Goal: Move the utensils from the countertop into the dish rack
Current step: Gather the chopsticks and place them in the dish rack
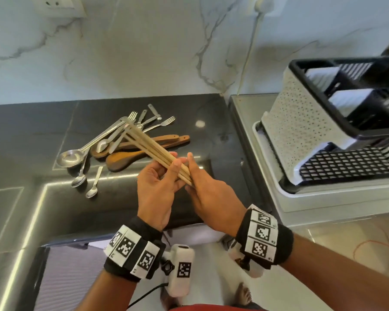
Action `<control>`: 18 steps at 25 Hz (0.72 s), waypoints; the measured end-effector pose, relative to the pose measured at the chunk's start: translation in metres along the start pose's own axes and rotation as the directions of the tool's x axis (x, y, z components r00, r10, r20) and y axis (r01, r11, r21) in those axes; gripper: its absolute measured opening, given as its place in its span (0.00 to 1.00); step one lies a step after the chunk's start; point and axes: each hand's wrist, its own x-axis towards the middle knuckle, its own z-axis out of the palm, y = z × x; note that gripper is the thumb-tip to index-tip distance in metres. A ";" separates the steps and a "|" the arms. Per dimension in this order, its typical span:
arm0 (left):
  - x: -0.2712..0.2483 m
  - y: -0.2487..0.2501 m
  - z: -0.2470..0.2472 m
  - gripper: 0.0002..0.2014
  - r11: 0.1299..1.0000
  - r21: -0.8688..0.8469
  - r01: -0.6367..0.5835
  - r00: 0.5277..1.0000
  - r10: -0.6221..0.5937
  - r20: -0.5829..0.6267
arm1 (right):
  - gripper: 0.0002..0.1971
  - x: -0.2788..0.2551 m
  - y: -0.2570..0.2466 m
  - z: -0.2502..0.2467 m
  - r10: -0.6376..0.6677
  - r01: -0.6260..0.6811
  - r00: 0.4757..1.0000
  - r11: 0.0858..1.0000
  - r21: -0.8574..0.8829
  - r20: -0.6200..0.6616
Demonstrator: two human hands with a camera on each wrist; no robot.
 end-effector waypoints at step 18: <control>0.014 -0.033 0.300 0.15 0.347 0.615 -0.708 0.706 0.358 0.611 | 0.02 -0.112 0.306 -0.482 0.241 -0.148 0.970 0.709 -0.690 0.040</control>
